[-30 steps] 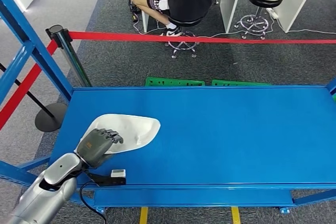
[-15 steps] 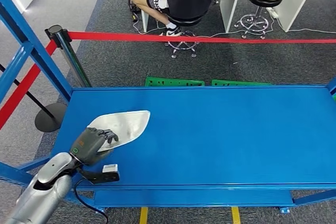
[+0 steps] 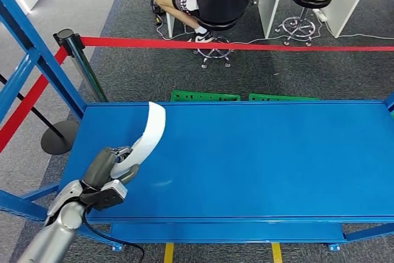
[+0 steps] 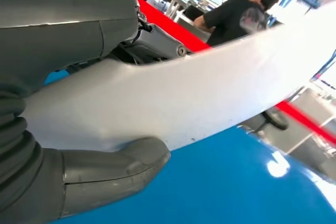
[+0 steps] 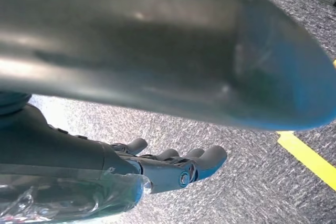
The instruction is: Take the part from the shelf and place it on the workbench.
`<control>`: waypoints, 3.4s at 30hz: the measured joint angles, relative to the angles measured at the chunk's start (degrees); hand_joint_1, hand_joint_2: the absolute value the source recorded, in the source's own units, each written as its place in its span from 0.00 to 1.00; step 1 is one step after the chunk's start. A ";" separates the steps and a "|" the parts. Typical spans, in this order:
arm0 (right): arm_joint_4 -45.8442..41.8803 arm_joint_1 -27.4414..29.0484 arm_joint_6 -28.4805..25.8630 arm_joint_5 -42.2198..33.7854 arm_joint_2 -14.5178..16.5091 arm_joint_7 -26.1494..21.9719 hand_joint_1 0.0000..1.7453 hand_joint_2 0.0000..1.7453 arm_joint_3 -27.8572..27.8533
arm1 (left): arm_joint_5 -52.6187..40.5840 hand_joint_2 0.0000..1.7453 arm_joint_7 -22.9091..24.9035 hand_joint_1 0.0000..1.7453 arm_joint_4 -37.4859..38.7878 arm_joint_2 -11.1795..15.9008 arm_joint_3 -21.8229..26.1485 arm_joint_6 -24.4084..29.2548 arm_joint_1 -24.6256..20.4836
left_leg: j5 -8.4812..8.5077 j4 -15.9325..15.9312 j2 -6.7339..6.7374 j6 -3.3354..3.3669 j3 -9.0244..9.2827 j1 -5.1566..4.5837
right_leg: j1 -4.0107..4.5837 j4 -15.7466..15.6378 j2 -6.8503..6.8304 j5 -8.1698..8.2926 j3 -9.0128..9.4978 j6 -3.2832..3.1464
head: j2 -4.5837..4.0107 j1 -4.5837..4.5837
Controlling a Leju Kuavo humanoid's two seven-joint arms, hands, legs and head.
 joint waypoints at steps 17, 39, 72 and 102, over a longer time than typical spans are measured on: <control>0.00 0.03 -0.47 -0.04 0.00 -0.12 0.00 0.00 0.00 | 18.17 1.00 -5.25 1.00 -7.66 -6.56 8.32 -6.36 4.66 | -0.06 0.00 0.01 0.04 -0.04 -0.02 | -0.02 -0.06 0.01 -0.02 -0.03 0.02 | 0.00 -0.01; 0.00 0.18 -1.32 -1.07 0.00 0.65 0.00 0.00 -1.52 | 30.35 1.00 -5.63 1.00 -14.66 -14.56 11.59 -13.61 5.51 | -0.10 0.00 0.01 0.13 -0.05 -0.04 | -0.04 -0.14 0.00 -0.01 -0.01 0.05 | 0.00 -0.01; 0.00 0.44 -1.80 -2.48 0.11 0.78 0.00 0.00 -3.31 | 28.47 1.00 -8.01 1.00 -16.93 -14.67 12.05 -8.22 7.61 | -0.38 -0.12 0.31 1.56 0.27 0.28 | -0.23 4.30 -0.25 -4.09 -1.00 1.50 | 0.00 0.12; -0.16 0.49 -5.55 -6.71 0.33 2.19 0.00 0.00 -7.27 | 29.45 1.00 -8.01 1.00 -16.12 -15.21 12.45 -8.46 5.45 | -6.30 0.20 1.47 -0.89 6.34 2.34 | -1.25 2.87 -0.91 2.53 -5.98 2.47 | 0.00 -0.27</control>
